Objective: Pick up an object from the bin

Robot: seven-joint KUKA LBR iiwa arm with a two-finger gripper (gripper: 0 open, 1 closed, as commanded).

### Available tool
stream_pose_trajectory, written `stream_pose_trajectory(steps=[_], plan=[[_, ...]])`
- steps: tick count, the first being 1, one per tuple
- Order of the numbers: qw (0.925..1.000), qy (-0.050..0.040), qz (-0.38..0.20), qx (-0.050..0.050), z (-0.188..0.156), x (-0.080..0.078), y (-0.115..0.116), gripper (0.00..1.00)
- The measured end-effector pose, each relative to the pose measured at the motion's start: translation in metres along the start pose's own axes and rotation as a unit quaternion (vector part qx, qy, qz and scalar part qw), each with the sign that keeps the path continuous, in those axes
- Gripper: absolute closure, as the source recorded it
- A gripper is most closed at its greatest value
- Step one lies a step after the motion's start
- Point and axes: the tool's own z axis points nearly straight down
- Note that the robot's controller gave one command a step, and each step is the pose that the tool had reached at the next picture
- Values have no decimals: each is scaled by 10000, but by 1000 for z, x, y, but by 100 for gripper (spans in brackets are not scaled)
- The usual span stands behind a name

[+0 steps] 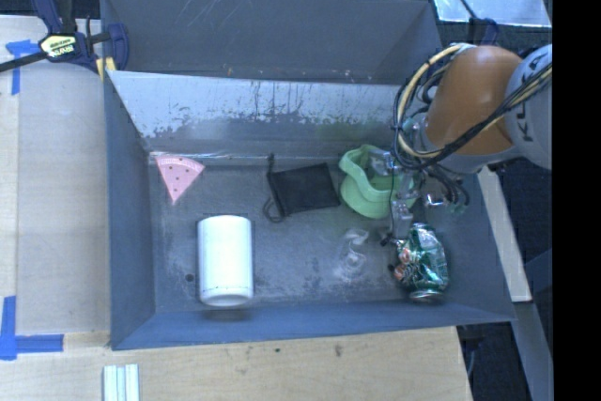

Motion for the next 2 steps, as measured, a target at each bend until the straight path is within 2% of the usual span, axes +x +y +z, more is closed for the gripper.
stream_pose_trajectory(steps=[1, 2], plan=[[9983, 65, -573, 14, 12, -30, -21, 100], [9983, 65, -575, 14, 12, -30, -20, 100]])
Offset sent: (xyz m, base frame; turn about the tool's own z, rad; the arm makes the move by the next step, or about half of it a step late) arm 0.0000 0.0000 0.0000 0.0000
